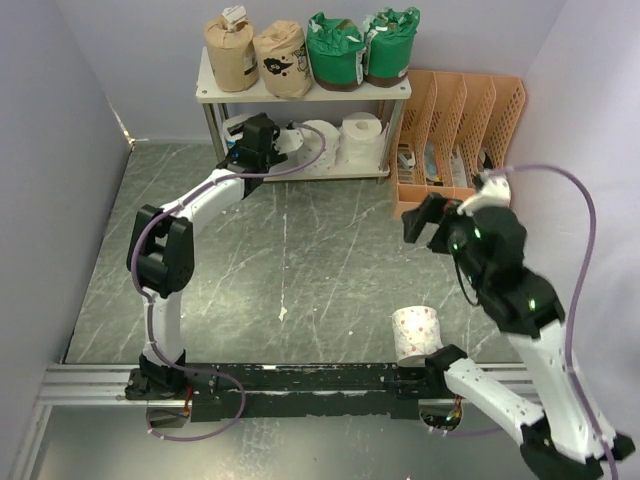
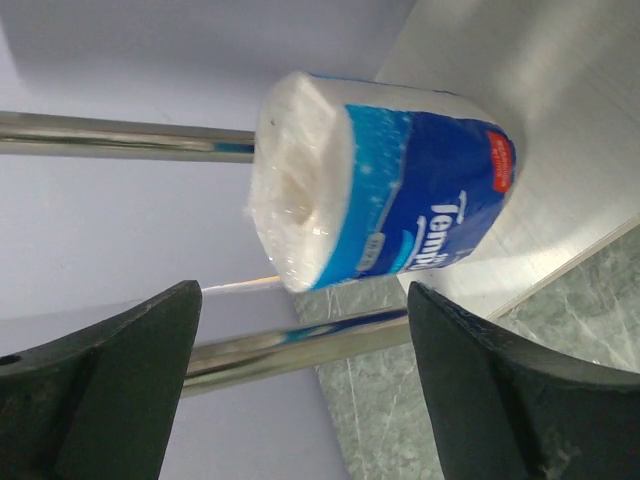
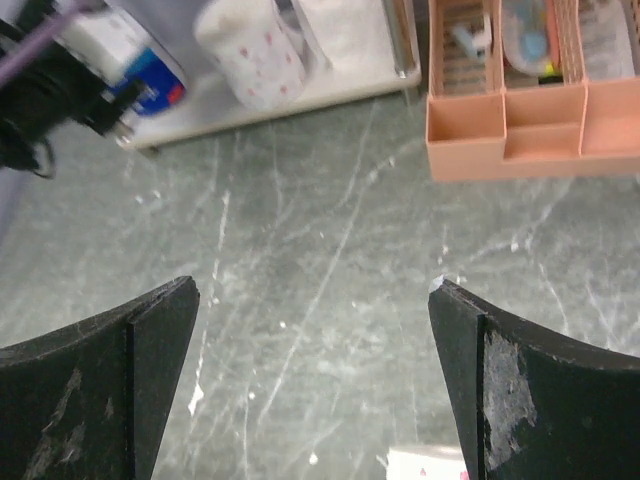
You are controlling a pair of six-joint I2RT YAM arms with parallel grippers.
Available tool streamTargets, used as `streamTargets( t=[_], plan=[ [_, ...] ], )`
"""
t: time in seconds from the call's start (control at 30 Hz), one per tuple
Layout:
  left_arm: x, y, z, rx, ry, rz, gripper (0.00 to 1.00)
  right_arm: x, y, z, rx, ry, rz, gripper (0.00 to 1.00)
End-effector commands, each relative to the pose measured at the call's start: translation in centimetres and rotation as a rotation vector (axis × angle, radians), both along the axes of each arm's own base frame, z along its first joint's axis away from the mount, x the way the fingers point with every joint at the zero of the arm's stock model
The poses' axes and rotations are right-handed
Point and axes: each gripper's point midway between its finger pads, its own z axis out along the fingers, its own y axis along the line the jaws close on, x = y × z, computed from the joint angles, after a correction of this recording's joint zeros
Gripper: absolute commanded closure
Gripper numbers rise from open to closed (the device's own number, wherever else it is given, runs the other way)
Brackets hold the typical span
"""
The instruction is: Place and organize the paper towels onto the shelf
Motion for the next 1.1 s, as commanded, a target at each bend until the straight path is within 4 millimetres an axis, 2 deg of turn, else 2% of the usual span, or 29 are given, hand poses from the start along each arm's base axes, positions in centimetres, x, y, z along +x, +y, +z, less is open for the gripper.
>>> streamTargets(
  t=[0.0,0.03,0.1,0.23,0.3,0.33,0.4,0.47,0.53,0.6,0.7,0.83,0.97,1.07],
  plan=[
    [-1.0,-0.1,4.5,-0.073,-0.105,0.017,0.05,-2.1,-0.7,-6.9,-0.222,0.508,-0.005,0.00],
    [-1.3,-0.2,4.8,-0.079,-0.109,0.019,0.04,-2.3,-1.1,-7.9,-0.272,0.599,-0.026,0.00],
    [-2.1,-0.3,5.6,-0.093,-0.113,0.020,0.05,-3.0,-1.5,-8.0,-0.324,0.675,-0.023,0.00],
    [-4.6,-1.0,6.3,-0.175,-0.092,0.031,0.05,-3.4,0.1,-5.2,-0.294,0.624,0.104,0.00],
    [-6.4,-1.4,6.5,-0.269,-0.051,0.038,0.05,-3.8,0.7,-4.9,-0.282,0.619,0.154,0.00],
    [-7.4,-1.6,6.6,-0.332,-0.026,0.044,0.01,-4.3,1.1,-5.7,-0.274,0.646,0.185,0.00],
    [-9.7,-1.5,7.4,-0.465,0.008,0.058,0.00,-6.4,2.3,-9.9,-0.267,0.791,0.287,0.00],
    [-12.1,-1.9,7.5,-0.593,0.054,0.039,0.00,-9.6,4.1,-14.4,-0.205,0.998,0.414,0.00],
    [-14.4,-2.0,7.8,-0.687,0.073,0.012,0.00,-12.2,4.3,-18.1,-0.173,1.174,0.438,0.00],
    [-16.6,-1.7,7.4,-0.742,0.087,-0.004,0.00,-13.3,3.5,-19.7,-0.179,1.221,0.383,0.00],
    [-19.6,-1.4,8.2,-0.817,0.047,-0.045,0.00,-12.6,3.3,-18.2,-0.159,1.139,0.346,0.00],
    [-22.7,-1.3,9.2,-0.951,-0.010,-0.082,0.00,-9.8,2.8,-16.9,-0.231,1.079,0.289,0.00],
    [-24.0,-1.0,7.5,-1.022,-0.007,-0.059,0.00,-6.7,3.0,-16.3,-0.314,1.065,0.279,0.00],
    [-24.2,-1.0,5.6,-1.028,0.035,-0.018,0.00,-5.8,3.8,-17.2,-0.336,1.101,0.309,0.00]
  ],
)
